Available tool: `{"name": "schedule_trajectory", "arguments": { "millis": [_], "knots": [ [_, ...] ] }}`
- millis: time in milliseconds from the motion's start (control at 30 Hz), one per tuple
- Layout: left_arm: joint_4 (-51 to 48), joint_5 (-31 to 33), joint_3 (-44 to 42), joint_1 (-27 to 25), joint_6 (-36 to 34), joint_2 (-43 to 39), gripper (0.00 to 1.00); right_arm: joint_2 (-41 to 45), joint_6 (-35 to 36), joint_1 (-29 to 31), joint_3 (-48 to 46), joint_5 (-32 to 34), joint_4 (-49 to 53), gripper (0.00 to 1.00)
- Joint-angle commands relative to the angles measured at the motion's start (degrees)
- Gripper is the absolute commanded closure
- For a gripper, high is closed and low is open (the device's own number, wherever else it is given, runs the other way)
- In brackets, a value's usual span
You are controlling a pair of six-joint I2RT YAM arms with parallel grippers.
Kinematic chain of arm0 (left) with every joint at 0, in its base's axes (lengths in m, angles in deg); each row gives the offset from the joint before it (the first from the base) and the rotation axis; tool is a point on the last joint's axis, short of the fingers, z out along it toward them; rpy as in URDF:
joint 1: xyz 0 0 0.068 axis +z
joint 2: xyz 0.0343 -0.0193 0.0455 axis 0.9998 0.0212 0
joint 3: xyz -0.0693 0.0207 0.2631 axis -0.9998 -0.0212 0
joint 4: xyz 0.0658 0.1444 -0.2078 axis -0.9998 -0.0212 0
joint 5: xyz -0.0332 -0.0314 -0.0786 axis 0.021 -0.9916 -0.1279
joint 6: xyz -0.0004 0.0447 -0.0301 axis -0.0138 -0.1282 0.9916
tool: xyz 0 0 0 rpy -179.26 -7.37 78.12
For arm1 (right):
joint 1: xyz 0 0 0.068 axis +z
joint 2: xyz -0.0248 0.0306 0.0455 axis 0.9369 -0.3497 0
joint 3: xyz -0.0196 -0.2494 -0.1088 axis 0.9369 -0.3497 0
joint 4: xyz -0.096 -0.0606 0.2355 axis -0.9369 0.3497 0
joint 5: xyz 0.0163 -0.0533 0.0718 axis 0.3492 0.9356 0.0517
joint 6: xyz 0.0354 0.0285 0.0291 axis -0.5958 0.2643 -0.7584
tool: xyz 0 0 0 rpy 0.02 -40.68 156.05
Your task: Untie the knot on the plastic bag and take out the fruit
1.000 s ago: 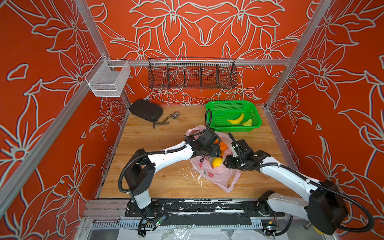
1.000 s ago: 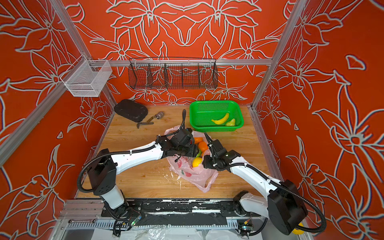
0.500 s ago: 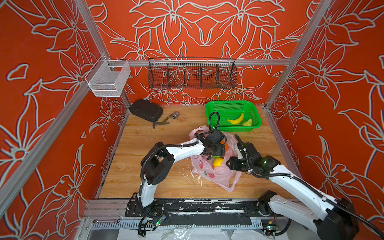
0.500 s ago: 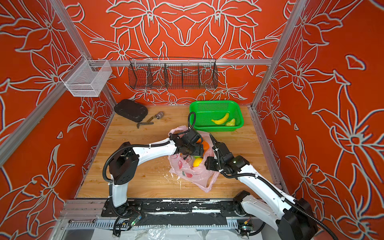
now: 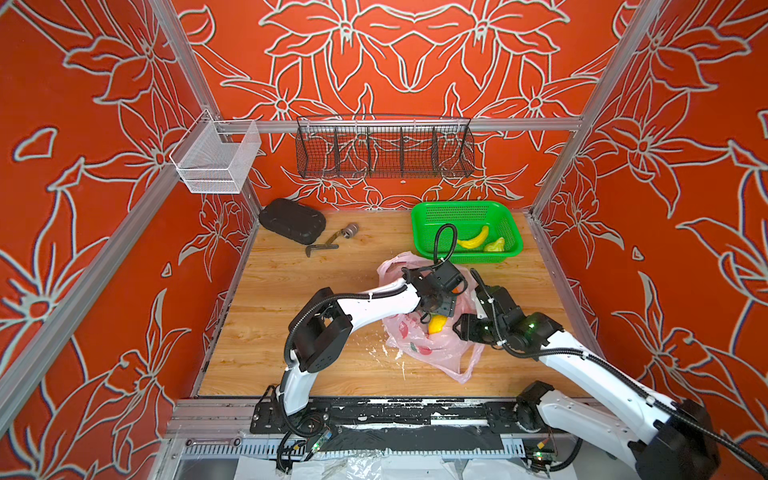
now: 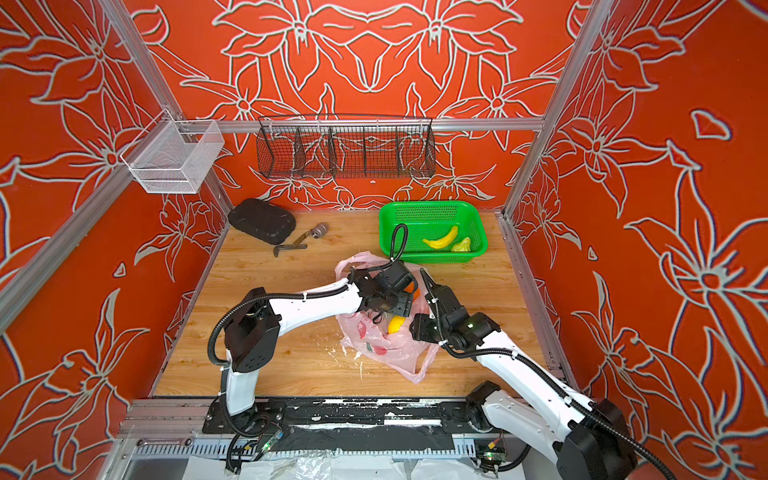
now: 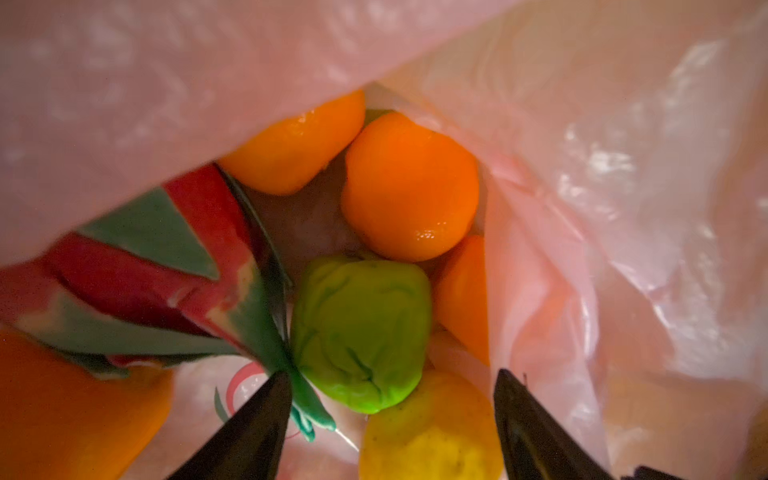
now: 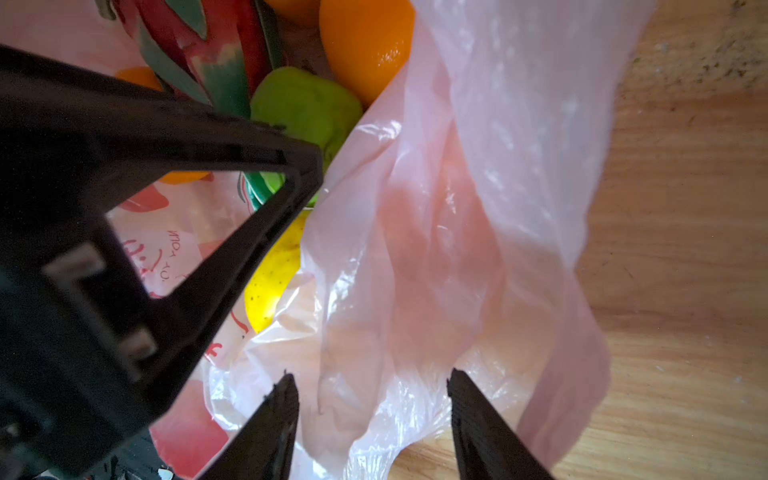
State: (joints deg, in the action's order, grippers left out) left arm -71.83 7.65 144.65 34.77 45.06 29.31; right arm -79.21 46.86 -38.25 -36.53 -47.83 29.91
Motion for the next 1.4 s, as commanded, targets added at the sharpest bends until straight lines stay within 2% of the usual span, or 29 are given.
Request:
{"name": "schedule_trajectory", "arguments": {
  "millis": [0,167,300,400,500,567,633,700,767,867,1000,1100,1200,1267,1367],
  "knots": [
    [0.3,0.4,0.2,-1.1,-2.8,-1.4,0.26,0.7,-1.1,0.5,-0.3,1.7,0.9,0.4],
    [-1.6,2.4,3.5,-1.1,-3.5,2.5,0.26,1.0,-1.3,0.5,-0.2,1.4,1.4,0.4],
    [-2.0,5.4,5.3,-1.0,-4.5,5.9,0.19,2.4,-1.4,0.5,-0.6,1.9,1.8,0.4],
    [-2.9,8.2,6.0,-0.9,-4.7,7.9,0.19,3.1,-1.4,0.5,-0.6,2.2,2.1,0.39],
    [-2.6,9.5,5.3,-0.8,-4.7,8.6,0.25,3.4,-1.5,0.5,-0.7,2.2,2.1,0.39],
    [-2.6,9.2,4.8,-0.8,-4.4,8.6,0.36,3.2,-1.5,0.5,-0.7,2.1,2.1,0.39],
    [-1.5,8.7,3.5,-0.9,-3.9,8.1,0.38,3.1,-1.3,0.5,-0.7,2.1,2.3,0.39],
    [-0.8,8.8,2.1,-0.8,-3.5,7.4,0.36,3.0,-1.4,0.5,-0.6,2.1,2.4,0.39],
    [-1.6,9.3,1.8,-0.8,-3.1,7.1,0.3,3.0,-1.4,0.4,-0.5,2.1,2.4,0.39],
    [0.3,10.3,-1.0,-0.8,-3.0,4.9,0.3,3.0,-1.5,0.5,-0.4,2.1,2.4,0.39],
    [5.1,7.5,-4.7,0.0,-3.2,2.1,0.26,2.4,-1.4,0.4,0.0,1.9,2.5,0.39],
    [4.9,4.2,-3.1,1.4,-2.5,4.4,0.23,2.1,-1.4,0.5,0.9,1.8,2.7,0.39],
    [1.9,3.5,1.0,2.0,-3.0,8.5,0.22,2.2,-1.4,0.5,1.5,1.8,3.2,0.39],
    [0.8,3.3,2.5,2.2,-3.5,10.2,0.26,2.3,-1.4,0.5,1.7,2.0,3.6,0.39],
    [1.1,2.7,2.1,2.2,-3.3,10.2,0.38,2.7,-1.7,0.5,1.9,2.4,3.7,0.39]
  ]
}}
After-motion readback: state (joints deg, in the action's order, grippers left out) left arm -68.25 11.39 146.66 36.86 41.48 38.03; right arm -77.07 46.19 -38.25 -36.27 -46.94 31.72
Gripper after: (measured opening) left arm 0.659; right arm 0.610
